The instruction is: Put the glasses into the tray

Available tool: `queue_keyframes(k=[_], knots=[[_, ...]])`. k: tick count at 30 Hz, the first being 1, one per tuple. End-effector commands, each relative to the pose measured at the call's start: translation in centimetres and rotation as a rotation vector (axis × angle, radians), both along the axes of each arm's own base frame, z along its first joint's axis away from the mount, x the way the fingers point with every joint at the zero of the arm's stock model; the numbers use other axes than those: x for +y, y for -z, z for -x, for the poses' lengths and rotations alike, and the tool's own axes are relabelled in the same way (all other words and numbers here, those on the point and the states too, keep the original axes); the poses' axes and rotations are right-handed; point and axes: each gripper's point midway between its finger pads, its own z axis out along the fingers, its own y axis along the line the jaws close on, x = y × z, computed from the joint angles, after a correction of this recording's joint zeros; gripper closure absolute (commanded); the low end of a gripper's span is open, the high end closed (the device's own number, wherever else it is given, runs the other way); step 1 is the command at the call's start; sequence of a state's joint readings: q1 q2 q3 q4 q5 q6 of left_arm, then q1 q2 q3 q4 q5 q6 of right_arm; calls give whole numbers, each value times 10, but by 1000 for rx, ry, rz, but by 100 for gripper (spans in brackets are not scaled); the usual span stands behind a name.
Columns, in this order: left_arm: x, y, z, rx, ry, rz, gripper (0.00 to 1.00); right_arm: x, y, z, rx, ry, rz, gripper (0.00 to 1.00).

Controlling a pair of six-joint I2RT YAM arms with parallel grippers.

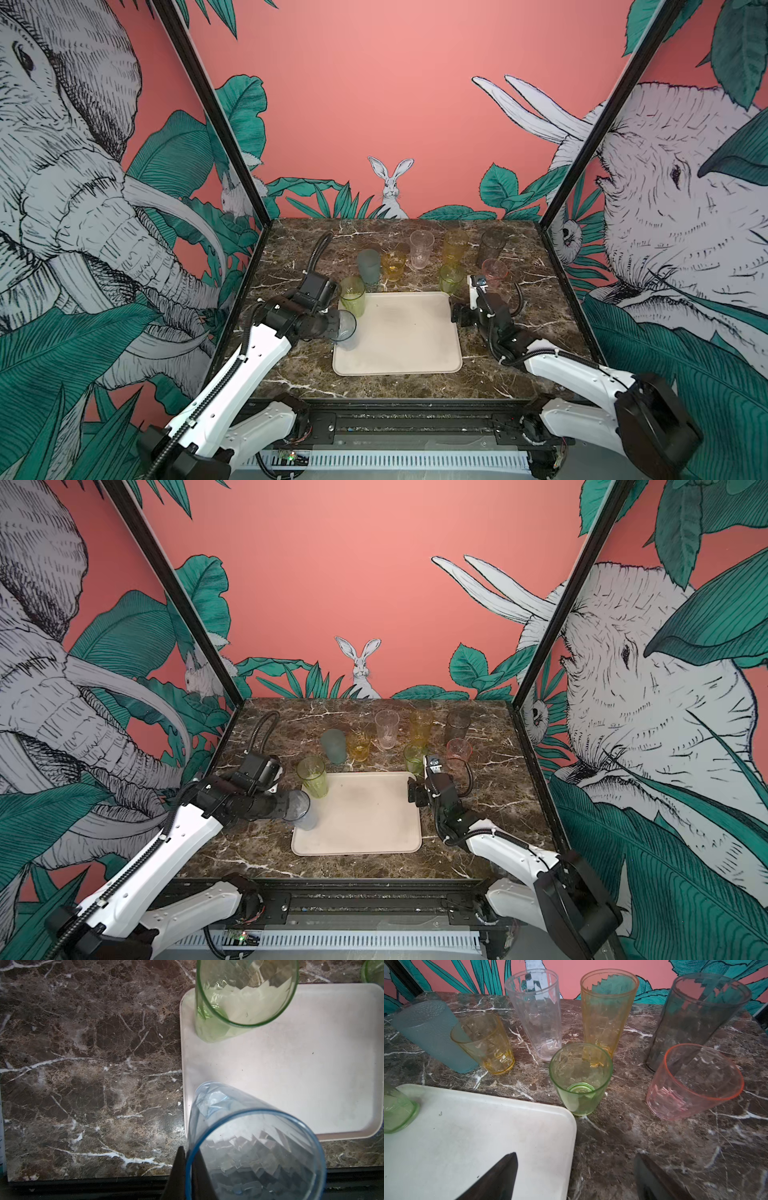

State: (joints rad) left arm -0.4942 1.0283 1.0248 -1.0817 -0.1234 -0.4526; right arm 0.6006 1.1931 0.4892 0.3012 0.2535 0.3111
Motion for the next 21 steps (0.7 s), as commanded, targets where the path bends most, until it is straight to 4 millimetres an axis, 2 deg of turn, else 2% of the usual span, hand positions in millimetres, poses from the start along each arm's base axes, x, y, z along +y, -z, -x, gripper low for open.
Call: queue_keyframes(k=[1, 4, 8, 13, 21], knots=[[1, -1, -10, -30, -2, -26, 100, 12, -10, -17, -42, -4, -45, 11], [-1, 0, -13, -32, 3, -28, 100, 17, -7, -25, -33, -3, -32, 12], [-4, -1, -16, -36, 9, -26, 100, 13, 0, -23, -27, 7, -20, 12], [-12, 6, -19, -12, 19, 2, 100, 12, -5, -23, -48, 12, -30, 11], [-20, 18, -27, 18, 34, 3, 100, 13, -3, -23, -32, 7, -31, 11]])
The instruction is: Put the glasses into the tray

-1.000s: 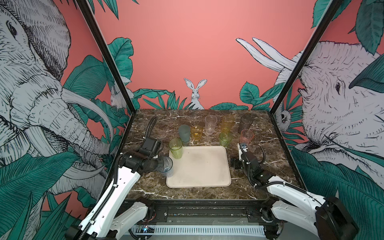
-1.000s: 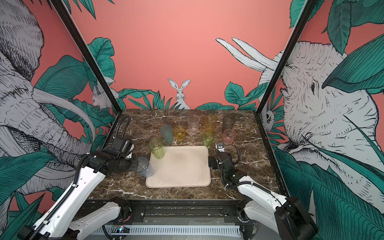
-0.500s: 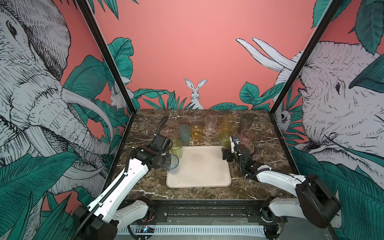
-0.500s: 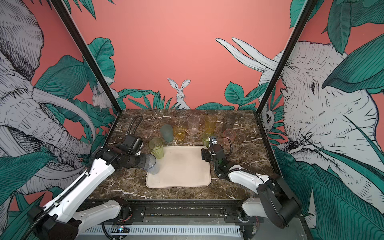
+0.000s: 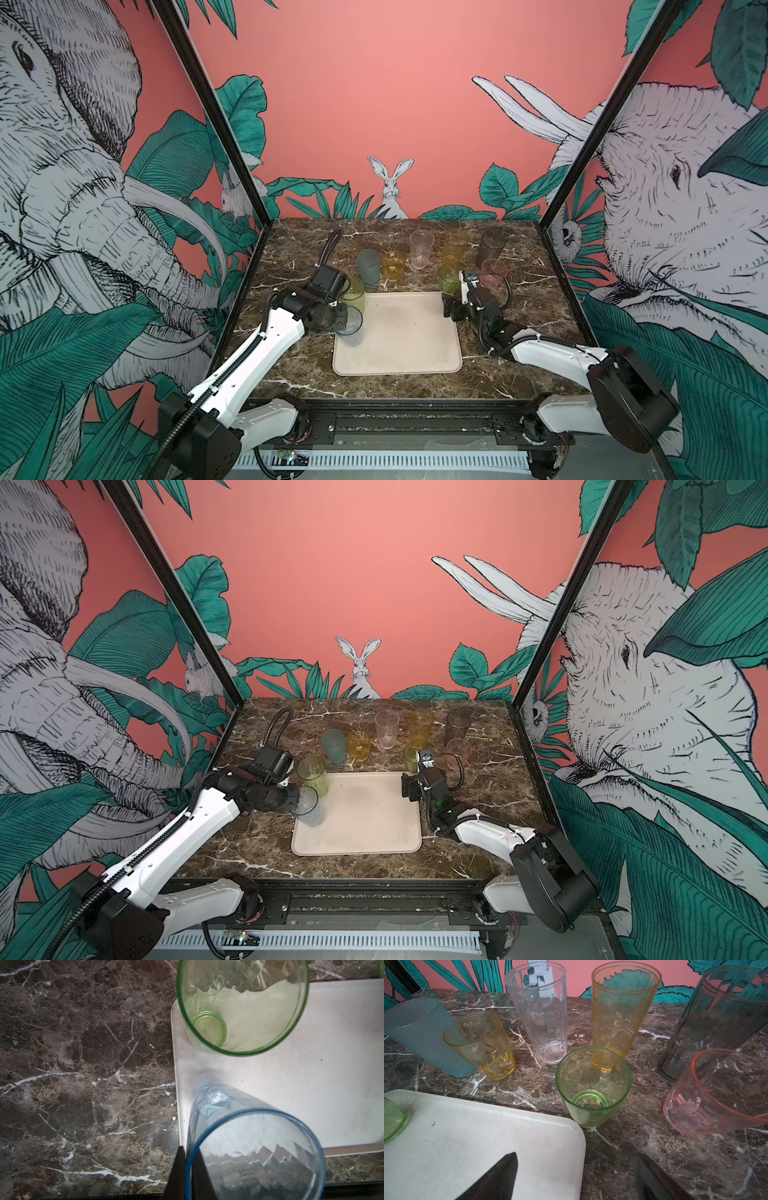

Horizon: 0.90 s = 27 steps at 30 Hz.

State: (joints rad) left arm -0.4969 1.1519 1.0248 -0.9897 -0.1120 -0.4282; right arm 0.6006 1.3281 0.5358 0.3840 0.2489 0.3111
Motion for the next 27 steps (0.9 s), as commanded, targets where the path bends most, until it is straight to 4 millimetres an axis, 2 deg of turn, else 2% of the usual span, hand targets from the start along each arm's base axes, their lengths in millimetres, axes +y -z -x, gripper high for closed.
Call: queue_keyframes(k=[1, 10, 15, 27], knots=[[-4, 1, -5, -12, 4, 13, 100, 0, -13, -4, -38, 12, -33, 11], [-3, 12, -12, 13, 3, -36, 100, -3, -12, -4, -34, 19, -18, 10], [1, 16, -9, 51, -18, -60, 100, -3, -13, -4, -35, 20, -17, 10], [5, 13, -11, 41, -53, -74, 100, -2, -11, -4, -21, 19, -17, 10]])
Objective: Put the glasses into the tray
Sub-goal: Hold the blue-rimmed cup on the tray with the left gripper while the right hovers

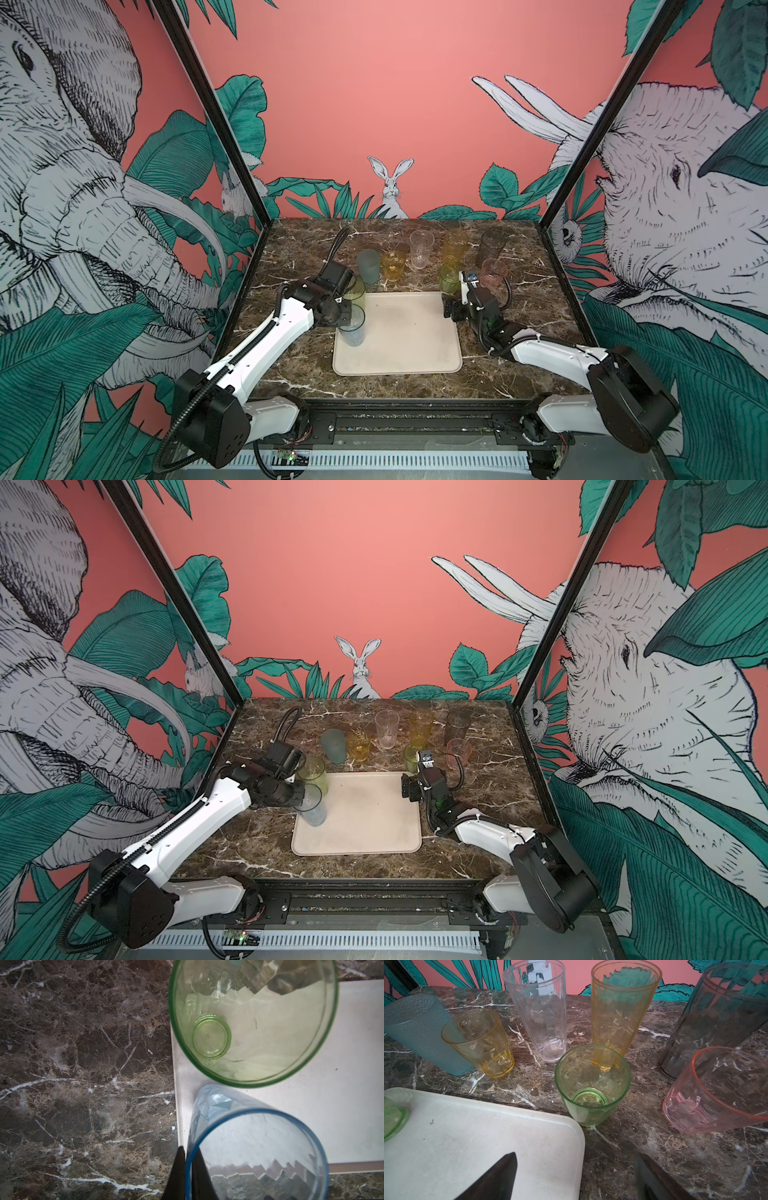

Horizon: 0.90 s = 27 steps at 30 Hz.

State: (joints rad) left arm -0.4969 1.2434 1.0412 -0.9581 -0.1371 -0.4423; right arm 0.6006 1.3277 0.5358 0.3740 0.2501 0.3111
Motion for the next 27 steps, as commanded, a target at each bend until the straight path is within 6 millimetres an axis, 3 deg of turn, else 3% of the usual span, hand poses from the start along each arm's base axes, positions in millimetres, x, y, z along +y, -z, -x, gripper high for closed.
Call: queue_keyframes(k=[1, 3, 7, 16, 27], knots=[[8, -1, 3, 8, -32, -37, 99, -1, -13, -5, -27, 18, -23, 10], [7, -4, 2, -2, -32, -29, 90, -1, -14, -5, -28, 17, -24, 10], [6, -8, 0, -9, -31, -24, 84, -1, -15, -5, -26, 18, -24, 9], [4, -22, -2, -25, -28, -11, 79, -1, -13, -5, -17, 19, -20, 9], [17, -84, -8, -151, -38, -44, 73, 0, -12, -5, -11, 16, -25, 9]])
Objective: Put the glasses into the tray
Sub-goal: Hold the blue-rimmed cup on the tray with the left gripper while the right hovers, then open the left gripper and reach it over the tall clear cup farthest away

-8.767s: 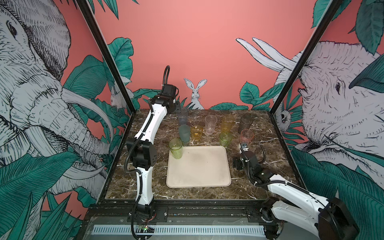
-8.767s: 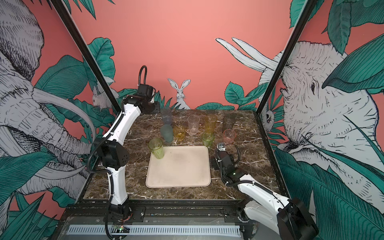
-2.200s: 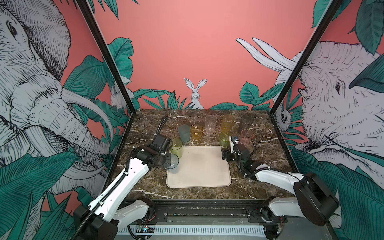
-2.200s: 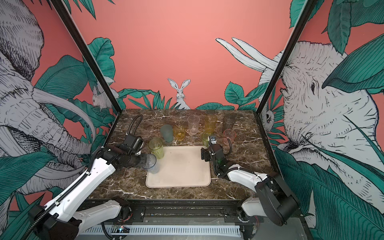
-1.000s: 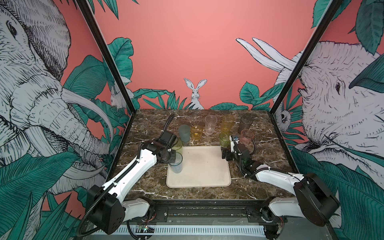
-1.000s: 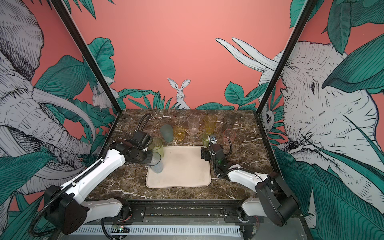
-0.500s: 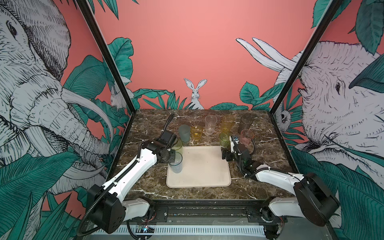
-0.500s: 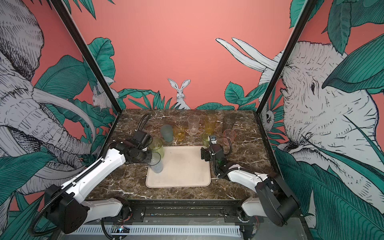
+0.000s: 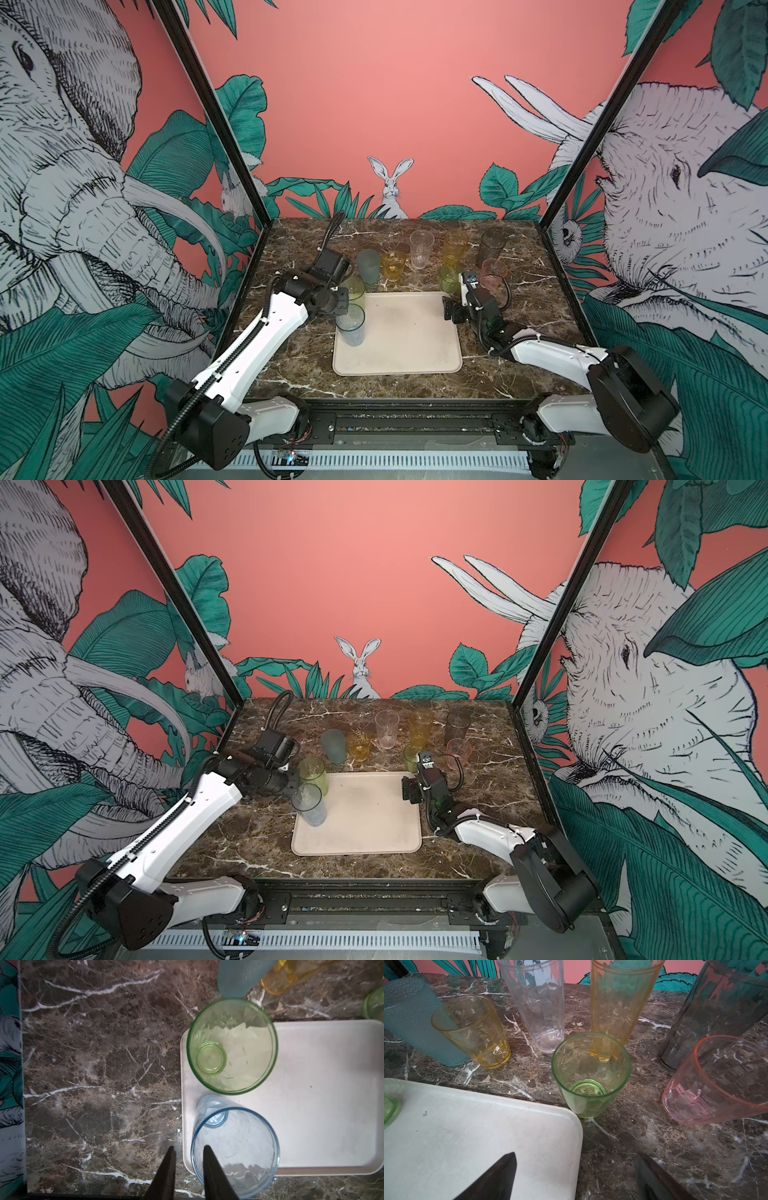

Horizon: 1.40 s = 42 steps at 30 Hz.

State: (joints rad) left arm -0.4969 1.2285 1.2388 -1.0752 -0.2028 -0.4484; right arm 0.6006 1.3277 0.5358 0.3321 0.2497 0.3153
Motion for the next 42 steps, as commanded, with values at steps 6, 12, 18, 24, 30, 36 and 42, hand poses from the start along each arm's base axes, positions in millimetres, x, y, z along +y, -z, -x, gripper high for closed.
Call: queue_keyframes(k=[6, 12, 18, 24, 30, 36, 42], knots=[[8, -52, -12, -92, 5, -52, 70, 2, -23, -8, -53, 17, -50, 9], [-16, -71, -38, -129, 30, 14, 69, 1, -26, -5, -64, 11, -55, 9], [-46, -90, -65, -174, 56, 118, 68, -8, -39, -1, -91, 29, -29, 9], [-70, -96, -90, -199, 75, 156, 67, -22, -47, 5, -128, 65, -20, 9], [-90, -90, -115, -208, 86, 169, 67, -35, -56, 12, -167, 102, -14, 7], [-118, -82, -147, -234, 97, 216, 67, -29, -57, 15, -166, 67, -46, 7], [-153, -61, -182, -212, 126, 205, 66, -27, -55, 14, -154, 66, -49, 7]])
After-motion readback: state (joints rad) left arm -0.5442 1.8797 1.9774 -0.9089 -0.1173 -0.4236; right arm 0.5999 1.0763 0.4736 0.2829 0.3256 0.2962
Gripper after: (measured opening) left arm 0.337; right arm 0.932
